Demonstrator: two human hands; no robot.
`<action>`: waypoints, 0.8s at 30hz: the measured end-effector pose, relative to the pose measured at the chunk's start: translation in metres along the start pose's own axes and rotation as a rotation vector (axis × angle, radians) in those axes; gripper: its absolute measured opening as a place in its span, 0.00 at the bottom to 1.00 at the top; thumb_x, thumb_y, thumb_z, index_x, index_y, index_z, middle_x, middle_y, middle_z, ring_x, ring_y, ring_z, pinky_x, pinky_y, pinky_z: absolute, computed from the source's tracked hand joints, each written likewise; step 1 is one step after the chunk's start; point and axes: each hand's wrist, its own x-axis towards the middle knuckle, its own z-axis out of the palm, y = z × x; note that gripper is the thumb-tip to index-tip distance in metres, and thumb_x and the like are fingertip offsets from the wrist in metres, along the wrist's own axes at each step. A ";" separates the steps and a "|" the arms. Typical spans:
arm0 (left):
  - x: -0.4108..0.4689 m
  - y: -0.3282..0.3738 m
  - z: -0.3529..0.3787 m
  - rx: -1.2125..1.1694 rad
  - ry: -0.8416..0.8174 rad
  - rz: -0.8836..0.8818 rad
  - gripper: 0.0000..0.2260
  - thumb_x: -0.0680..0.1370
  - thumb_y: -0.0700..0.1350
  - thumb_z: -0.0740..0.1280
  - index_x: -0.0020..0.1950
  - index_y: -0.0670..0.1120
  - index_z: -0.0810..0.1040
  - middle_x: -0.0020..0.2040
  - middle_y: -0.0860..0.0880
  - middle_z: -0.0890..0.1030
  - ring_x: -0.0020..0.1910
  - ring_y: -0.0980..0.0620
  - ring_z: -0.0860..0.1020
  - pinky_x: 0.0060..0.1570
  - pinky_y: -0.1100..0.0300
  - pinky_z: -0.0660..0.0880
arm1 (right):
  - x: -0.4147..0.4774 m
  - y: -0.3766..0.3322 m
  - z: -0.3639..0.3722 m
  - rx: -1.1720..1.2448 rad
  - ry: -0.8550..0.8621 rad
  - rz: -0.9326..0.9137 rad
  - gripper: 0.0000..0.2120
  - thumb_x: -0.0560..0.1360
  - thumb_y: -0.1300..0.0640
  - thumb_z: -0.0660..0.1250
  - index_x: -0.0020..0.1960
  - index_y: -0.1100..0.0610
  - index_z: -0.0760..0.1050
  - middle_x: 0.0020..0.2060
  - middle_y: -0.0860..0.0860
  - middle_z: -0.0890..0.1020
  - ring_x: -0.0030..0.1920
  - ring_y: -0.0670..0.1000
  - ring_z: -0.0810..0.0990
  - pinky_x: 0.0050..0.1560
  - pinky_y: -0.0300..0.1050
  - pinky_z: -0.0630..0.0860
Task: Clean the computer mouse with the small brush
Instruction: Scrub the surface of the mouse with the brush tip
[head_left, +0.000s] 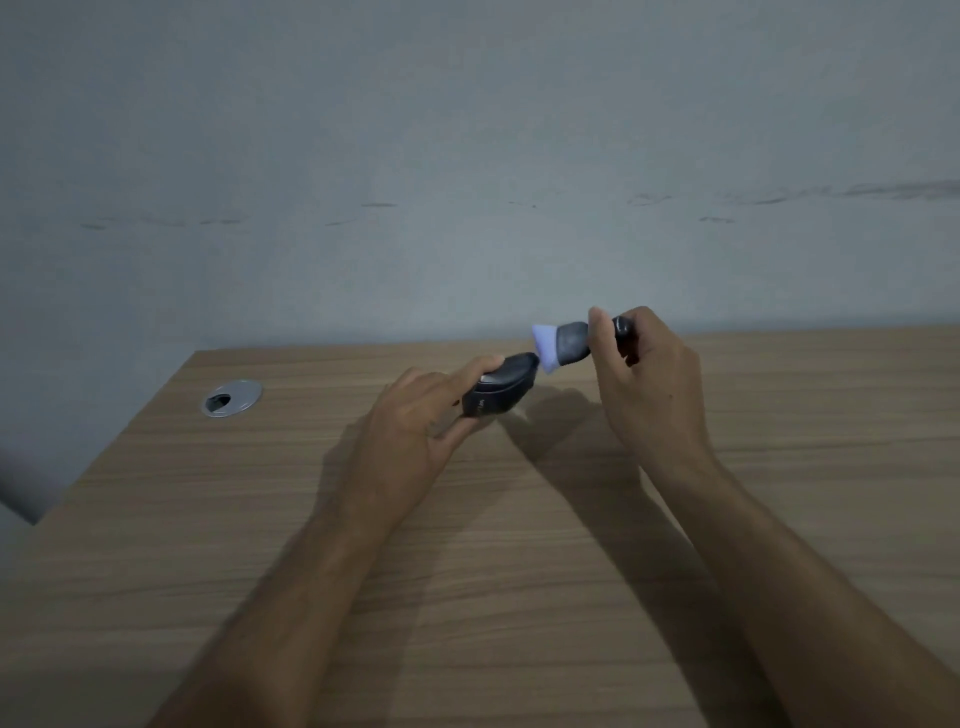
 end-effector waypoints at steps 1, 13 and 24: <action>-0.001 0.002 0.000 -0.023 -0.005 -0.049 0.29 0.77 0.43 0.81 0.78 0.48 0.80 0.61 0.53 0.88 0.53 0.49 0.84 0.57 0.49 0.81 | -0.002 -0.004 0.001 0.067 -0.012 -0.007 0.21 0.86 0.45 0.65 0.41 0.58 0.70 0.28 0.46 0.70 0.29 0.45 0.67 0.31 0.38 0.63; -0.003 0.014 -0.006 -0.409 -0.019 -0.440 0.26 0.77 0.43 0.81 0.73 0.55 0.82 0.60 0.56 0.89 0.52 0.64 0.85 0.53 0.67 0.79 | -0.016 0.028 0.023 -0.039 -0.051 0.028 0.21 0.84 0.44 0.68 0.40 0.58 0.71 0.29 0.50 0.76 0.29 0.46 0.71 0.32 0.41 0.62; 0.000 0.003 0.004 -0.813 0.119 -0.740 0.14 0.78 0.39 0.79 0.64 0.45 0.87 0.55 0.39 0.91 0.51 0.47 0.88 0.60 0.48 0.82 | -0.028 -0.002 0.031 0.045 -0.082 -0.176 0.18 0.84 0.47 0.69 0.43 0.59 0.75 0.30 0.48 0.75 0.30 0.47 0.71 0.33 0.40 0.65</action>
